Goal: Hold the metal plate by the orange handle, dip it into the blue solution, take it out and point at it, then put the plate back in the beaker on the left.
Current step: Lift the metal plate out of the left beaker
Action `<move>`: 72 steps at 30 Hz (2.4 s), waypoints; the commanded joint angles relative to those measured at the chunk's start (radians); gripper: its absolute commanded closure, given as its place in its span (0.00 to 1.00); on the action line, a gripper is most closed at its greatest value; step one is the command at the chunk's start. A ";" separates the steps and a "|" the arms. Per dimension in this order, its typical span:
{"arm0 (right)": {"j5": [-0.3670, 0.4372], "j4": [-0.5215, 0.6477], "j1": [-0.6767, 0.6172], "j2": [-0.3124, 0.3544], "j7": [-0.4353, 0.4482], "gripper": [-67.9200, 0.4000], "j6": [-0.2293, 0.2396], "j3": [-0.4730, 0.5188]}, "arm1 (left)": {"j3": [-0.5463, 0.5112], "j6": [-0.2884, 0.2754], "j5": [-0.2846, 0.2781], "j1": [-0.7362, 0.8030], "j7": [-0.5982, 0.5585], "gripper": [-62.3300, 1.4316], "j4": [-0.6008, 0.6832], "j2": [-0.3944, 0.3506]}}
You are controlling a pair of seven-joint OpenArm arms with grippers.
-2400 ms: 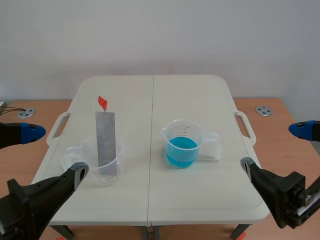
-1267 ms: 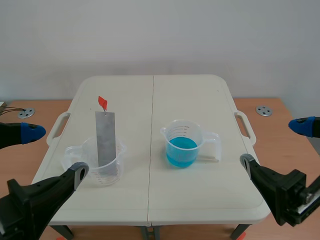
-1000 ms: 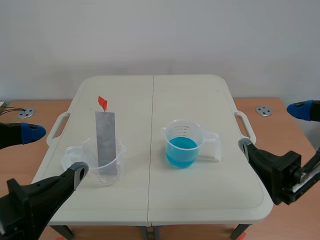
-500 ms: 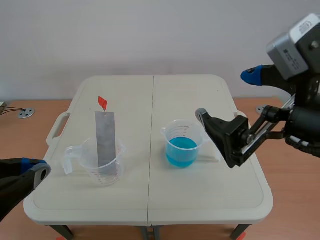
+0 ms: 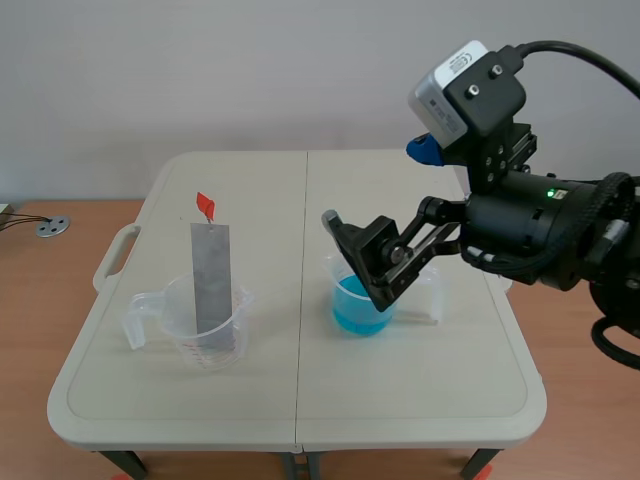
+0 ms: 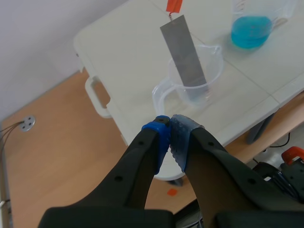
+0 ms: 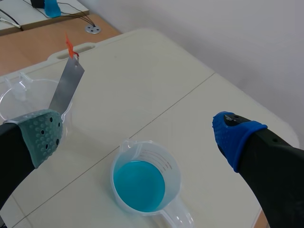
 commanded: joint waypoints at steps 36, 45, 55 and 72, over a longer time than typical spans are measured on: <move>-0.146 -0.616 0.459 -0.336 0.126 0.02 0.020 -0.275 | -0.085 0.005 0.069 0.071 -0.034 0.94 0.001 0.121; -0.188 -0.708 0.494 -0.393 0.185 0.02 0.019 -0.314 | -0.085 0.005 0.069 0.071 -0.034 0.94 0.001 0.118; -0.211 -0.746 0.510 -0.430 0.237 0.03 0.007 -0.320 | -0.085 0.005 0.069 0.071 -0.034 0.94 0.001 0.118; -0.210 -0.753 0.510 -0.429 0.237 0.38 0.007 -0.320 | -0.085 0.005 0.069 0.071 -0.034 0.94 0.001 0.117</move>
